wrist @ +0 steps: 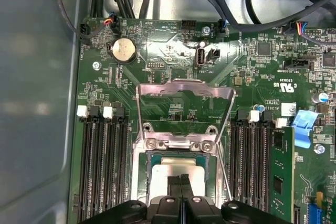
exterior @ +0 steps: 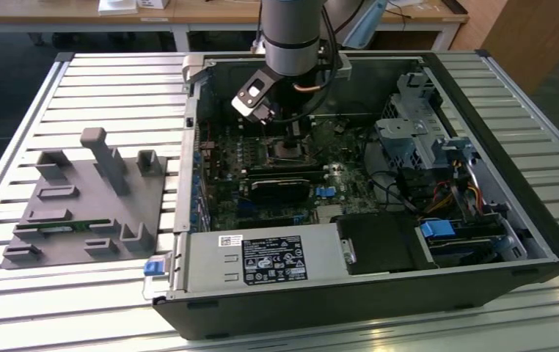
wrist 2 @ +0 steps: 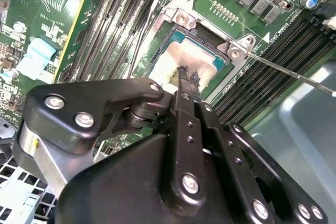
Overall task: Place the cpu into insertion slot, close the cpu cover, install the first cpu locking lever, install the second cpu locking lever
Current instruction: 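Place the cpu into insertion slot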
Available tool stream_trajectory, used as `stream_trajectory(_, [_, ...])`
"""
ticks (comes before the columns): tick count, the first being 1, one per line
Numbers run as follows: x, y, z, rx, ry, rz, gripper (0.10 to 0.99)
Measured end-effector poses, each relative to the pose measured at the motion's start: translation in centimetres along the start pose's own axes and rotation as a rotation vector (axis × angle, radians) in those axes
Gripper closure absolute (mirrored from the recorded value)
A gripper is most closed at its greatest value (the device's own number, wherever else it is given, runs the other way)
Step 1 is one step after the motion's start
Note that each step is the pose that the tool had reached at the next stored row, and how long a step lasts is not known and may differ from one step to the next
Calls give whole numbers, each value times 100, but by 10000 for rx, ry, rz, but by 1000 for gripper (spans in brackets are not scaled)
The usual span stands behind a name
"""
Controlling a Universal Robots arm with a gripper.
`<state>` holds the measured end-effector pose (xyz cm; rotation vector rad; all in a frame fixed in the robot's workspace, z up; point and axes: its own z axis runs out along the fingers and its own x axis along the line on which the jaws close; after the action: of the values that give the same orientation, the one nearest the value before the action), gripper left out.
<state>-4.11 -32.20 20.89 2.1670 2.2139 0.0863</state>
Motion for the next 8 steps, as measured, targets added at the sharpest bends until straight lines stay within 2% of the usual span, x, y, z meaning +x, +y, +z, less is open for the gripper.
stream_trajectory(8, [0, 2, -37, 1, -2, 2, 980])
